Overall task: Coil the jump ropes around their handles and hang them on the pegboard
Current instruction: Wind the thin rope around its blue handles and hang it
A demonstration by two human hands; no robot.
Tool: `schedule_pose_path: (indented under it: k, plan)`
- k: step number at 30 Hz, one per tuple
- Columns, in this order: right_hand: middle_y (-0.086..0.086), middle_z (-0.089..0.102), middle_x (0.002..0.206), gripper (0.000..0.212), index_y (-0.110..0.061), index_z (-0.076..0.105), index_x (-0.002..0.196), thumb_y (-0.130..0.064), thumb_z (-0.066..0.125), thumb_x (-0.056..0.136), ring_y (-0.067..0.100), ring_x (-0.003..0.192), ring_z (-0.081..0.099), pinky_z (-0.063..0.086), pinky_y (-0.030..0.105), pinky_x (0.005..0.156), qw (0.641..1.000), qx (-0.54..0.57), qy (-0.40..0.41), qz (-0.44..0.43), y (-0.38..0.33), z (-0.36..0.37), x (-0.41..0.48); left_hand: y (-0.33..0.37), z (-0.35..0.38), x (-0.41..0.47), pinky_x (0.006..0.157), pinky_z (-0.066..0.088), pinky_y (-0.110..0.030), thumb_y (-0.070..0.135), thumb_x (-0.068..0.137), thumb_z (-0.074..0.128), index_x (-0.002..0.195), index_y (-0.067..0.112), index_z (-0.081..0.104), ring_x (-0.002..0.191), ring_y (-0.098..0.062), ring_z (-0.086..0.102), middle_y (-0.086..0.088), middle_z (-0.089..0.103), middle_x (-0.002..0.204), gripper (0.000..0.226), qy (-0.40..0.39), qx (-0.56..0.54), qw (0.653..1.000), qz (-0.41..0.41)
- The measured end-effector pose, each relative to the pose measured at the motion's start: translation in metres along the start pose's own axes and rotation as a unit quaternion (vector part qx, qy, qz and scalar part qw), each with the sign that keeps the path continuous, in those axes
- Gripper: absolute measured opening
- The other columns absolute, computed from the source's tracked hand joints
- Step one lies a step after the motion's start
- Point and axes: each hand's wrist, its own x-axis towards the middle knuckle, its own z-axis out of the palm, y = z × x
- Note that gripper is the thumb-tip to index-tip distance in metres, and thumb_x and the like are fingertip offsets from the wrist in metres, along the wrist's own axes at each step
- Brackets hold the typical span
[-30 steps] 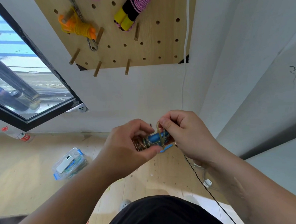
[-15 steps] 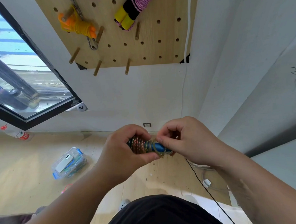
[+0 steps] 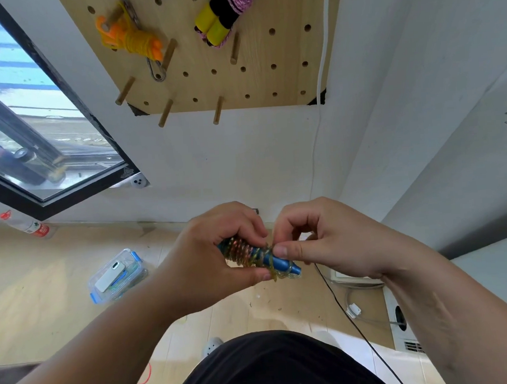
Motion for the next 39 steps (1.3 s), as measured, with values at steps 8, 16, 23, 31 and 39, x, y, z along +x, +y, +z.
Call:
schedule_pose_path:
  k: [8,16,23,31,39]
  plan:
    - [-0.011,0.058,0.083,0.016,-0.023,0.056,0.085,-0.031,0.059,0.099,0.008,0.076,0.054,0.043,0.022,0.064,0.995,-0.094,0.011,-0.034,0.005,0.007,-0.001,-0.004,-0.001,0.006,0.071,0.058,-0.044,0.022,0.076,0.074,0.104,0.026,0.065,0.086,-0.025,0.066,0.001,0.066,0.099,0.03,-0.114,-0.106,0.976,-0.153]
    - [-0.015,0.056,0.07,0.017,-0.025,0.061,0.077,-0.027,0.073,0.089,0.006,0.071,0.053,0.037,0.014,0.061,0.967,-0.143,0.203,-0.062,0.006,0.022,-0.001,-0.005,0.019,0.005,0.072,0.057,-0.053,0.047,0.074,0.076,0.089,0.029,0.071,0.078,-0.027,0.069,-0.001,0.07,0.085,0.023,0.014,-0.084,0.976,-0.202]
    - [-0.009,0.065,0.085,0.004,-0.022,0.066,0.088,-0.025,0.067,0.088,0.014,0.074,0.062,0.046,0.022,0.068,0.983,0.065,0.158,-0.064,0.007,0.02,-0.007,0.002,0.015,0.009,0.053,0.055,-0.045,0.037,0.072,0.082,0.078,0.025,0.07,0.062,-0.03,0.064,-0.007,0.069,0.077,0.018,0.07,-0.138,0.964,-0.218]
    - [-0.008,0.059,0.075,0.008,-0.028,0.062,0.079,-0.023,0.066,0.083,0.01,0.068,0.055,0.046,0.024,0.062,0.979,0.109,0.171,-0.029,0.004,0.024,-0.005,0.009,0.016,0.01,0.053,0.058,-0.033,0.032,0.074,0.082,0.08,0.025,0.075,0.061,-0.022,0.067,-0.004,0.071,0.076,0.011,0.071,-0.171,0.949,-0.254]
    - [-0.004,0.065,0.079,0.011,-0.023,0.068,0.078,-0.022,0.071,0.088,0.011,0.071,0.059,0.045,0.024,0.064,0.972,0.094,0.214,-0.037,-0.001,0.027,-0.002,0.005,0.015,0.005,0.063,0.062,-0.04,0.027,0.075,0.087,0.082,0.03,0.072,0.076,-0.021,0.071,0.004,0.073,0.084,0.016,0.1,-0.098,0.972,-0.19]
